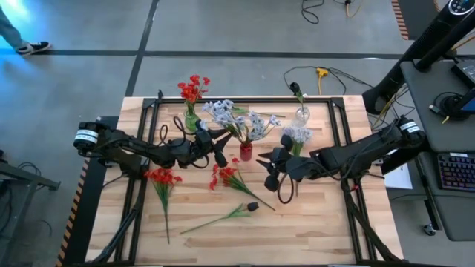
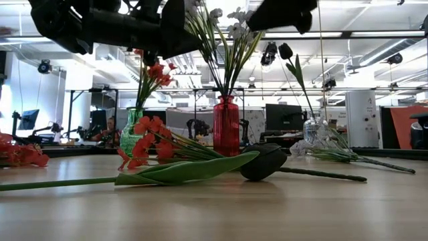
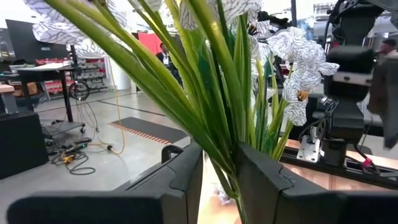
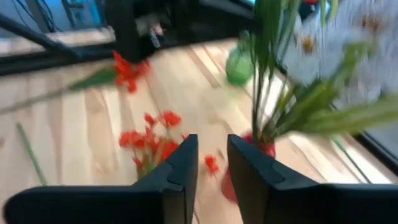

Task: Sort flowers into vase by color
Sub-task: Put the right white flowers into the red vase

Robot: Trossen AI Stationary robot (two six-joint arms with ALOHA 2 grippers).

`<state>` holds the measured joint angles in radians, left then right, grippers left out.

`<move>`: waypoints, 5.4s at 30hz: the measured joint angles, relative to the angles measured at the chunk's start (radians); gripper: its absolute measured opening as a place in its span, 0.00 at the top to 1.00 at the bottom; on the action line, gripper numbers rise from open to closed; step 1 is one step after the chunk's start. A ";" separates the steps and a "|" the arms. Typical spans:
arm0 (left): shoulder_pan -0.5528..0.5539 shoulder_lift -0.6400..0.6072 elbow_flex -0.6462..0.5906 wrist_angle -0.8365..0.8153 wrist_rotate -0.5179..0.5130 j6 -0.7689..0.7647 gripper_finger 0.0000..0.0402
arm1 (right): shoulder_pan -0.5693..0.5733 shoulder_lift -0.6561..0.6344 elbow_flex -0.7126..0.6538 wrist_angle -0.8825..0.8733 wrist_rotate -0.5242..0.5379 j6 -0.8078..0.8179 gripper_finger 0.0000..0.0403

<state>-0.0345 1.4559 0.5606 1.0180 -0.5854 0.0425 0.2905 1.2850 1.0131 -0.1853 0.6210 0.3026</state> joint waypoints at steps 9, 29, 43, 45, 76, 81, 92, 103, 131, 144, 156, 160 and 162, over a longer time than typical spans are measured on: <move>0.000 0.000 0.000 -0.005 0.000 0.000 0.81 | -0.023 0.027 -0.026 -0.043 0.007 0.046 0.97; 0.000 0.000 0.000 -0.043 0.012 0.001 0.81 | -0.194 0.060 -0.222 0.143 -0.058 0.154 0.98; 0.000 0.000 0.000 -0.055 0.042 0.028 0.81 | -0.222 0.183 -0.240 0.236 -0.017 0.134 0.98; 0.000 0.000 0.000 -0.062 0.053 0.041 0.81 | -0.223 0.213 -0.240 0.266 -0.016 0.134 0.98; 0.011 0.000 0.001 -0.120 0.099 -0.019 0.47 | -0.222 0.262 -0.240 0.345 -0.027 0.132 0.98; 0.034 0.000 0.008 -0.121 0.099 -0.027 0.47 | -0.221 0.262 -0.240 0.345 -0.027 0.125 0.98; 0.050 0.016 0.038 -0.120 0.185 -0.026 0.57 | -0.221 0.262 -0.240 0.348 -0.029 0.105 0.98; 0.050 0.080 0.075 -0.121 0.184 -0.032 0.83 | -0.222 0.262 -0.240 0.352 -0.050 0.098 0.98; 0.051 0.178 0.090 -0.129 0.181 -0.051 0.95 | -0.222 0.262 -0.240 0.355 -0.053 0.094 0.98; 0.051 0.221 0.102 -0.111 0.158 -0.044 0.95 | -0.222 0.262 -0.240 0.355 -0.053 0.094 0.98; 0.051 0.221 0.099 -0.119 0.148 -0.028 0.78 | -0.222 0.262 -0.240 0.355 -0.053 0.094 0.98; 0.049 0.220 0.099 -0.118 0.149 -0.028 0.67 | -0.222 0.262 -0.240 0.352 -0.053 0.094 0.98; 0.046 0.220 0.099 -0.117 0.149 -0.025 0.62 | -0.222 0.262 -0.240 0.346 -0.053 0.093 0.98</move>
<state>0.0110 1.6754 0.6594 0.9005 -0.4366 0.0177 0.0689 1.5467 0.7731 0.1608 0.5678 0.3953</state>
